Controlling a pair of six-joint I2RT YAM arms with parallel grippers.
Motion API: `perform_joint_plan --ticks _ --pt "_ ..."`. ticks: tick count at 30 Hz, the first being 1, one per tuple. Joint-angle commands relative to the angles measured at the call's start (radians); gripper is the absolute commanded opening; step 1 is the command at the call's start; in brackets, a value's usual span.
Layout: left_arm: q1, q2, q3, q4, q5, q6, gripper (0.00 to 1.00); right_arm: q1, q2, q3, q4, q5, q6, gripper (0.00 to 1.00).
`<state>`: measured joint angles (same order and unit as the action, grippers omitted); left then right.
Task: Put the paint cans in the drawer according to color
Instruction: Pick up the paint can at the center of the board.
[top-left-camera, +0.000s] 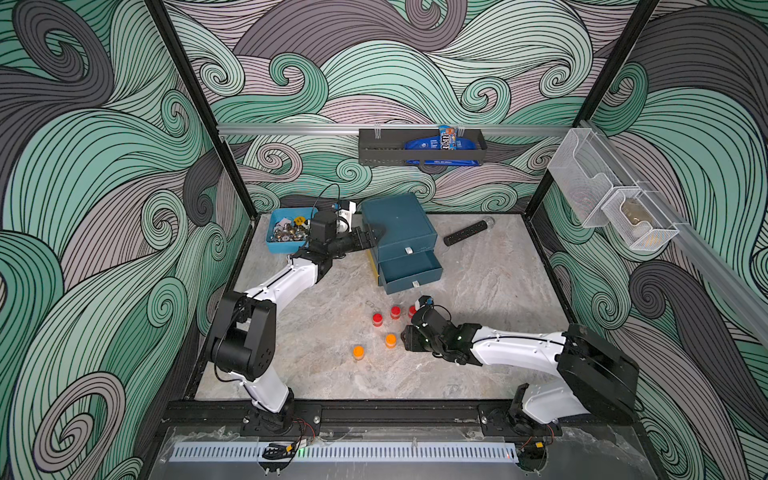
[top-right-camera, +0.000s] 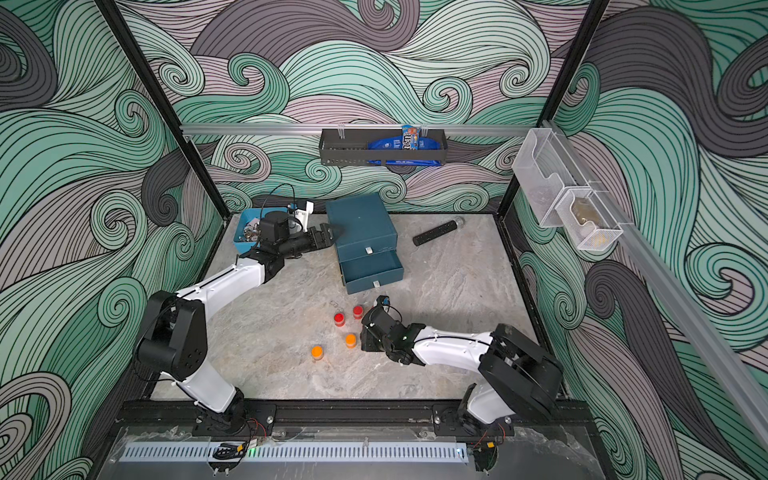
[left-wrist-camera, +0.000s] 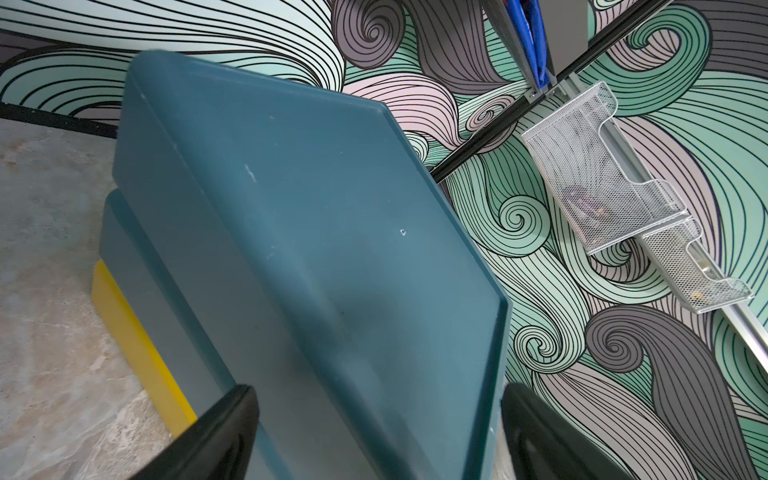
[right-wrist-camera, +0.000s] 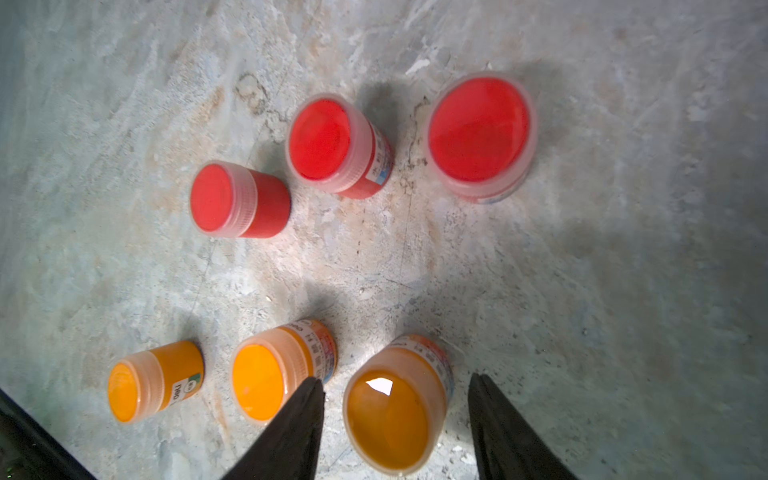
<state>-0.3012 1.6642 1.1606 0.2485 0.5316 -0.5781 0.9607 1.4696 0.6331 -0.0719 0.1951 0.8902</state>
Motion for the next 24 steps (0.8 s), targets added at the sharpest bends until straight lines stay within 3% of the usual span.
perform_joint_plan --ticks 1,5,13,18,24 --pt "0.007 -0.026 -0.001 0.023 0.013 -0.002 0.94 0.018 0.02 0.03 -0.048 0.025 -0.001 0.6" --pt "0.007 -0.025 -0.002 0.023 0.013 -0.003 0.94 0.022 0.04 0.031 -0.049 0.036 0.003 0.55" --pt "0.006 -0.024 -0.002 0.023 0.014 -0.004 0.94 0.026 -0.02 0.065 -0.105 0.118 -0.03 0.34" --pt "0.007 -0.022 -0.001 0.023 0.014 -0.003 0.94 0.014 -0.076 0.147 -0.193 0.176 -0.087 0.3" --pt "0.007 -0.021 -0.001 0.023 0.014 -0.004 0.94 -0.092 -0.123 0.315 -0.277 0.194 -0.218 0.28"
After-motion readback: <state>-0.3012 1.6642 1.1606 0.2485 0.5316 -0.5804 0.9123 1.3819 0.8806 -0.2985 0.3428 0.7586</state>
